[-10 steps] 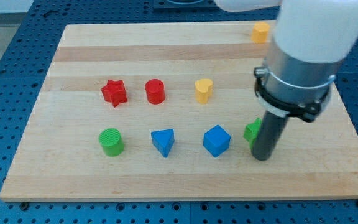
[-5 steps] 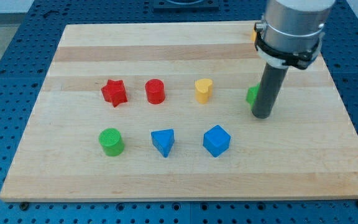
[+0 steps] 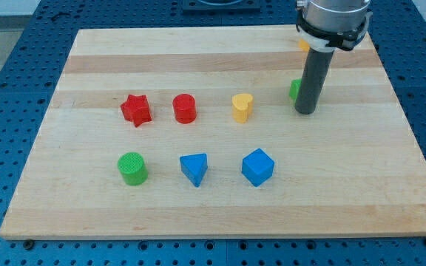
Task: Move green star towards yellow hexagon
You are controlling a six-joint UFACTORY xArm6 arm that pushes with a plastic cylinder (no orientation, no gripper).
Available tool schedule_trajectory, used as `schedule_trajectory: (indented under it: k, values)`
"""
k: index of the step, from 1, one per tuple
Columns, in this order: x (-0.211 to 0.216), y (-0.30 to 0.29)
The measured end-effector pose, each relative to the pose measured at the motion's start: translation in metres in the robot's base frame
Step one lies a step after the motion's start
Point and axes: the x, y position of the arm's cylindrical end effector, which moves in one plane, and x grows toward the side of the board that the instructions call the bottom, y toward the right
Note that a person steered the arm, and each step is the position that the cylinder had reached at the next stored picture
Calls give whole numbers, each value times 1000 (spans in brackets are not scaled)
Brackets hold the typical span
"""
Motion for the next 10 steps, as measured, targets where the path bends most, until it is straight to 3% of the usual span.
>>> schedule_trajectory:
  k: [10]
  values:
    - [-55, 7]
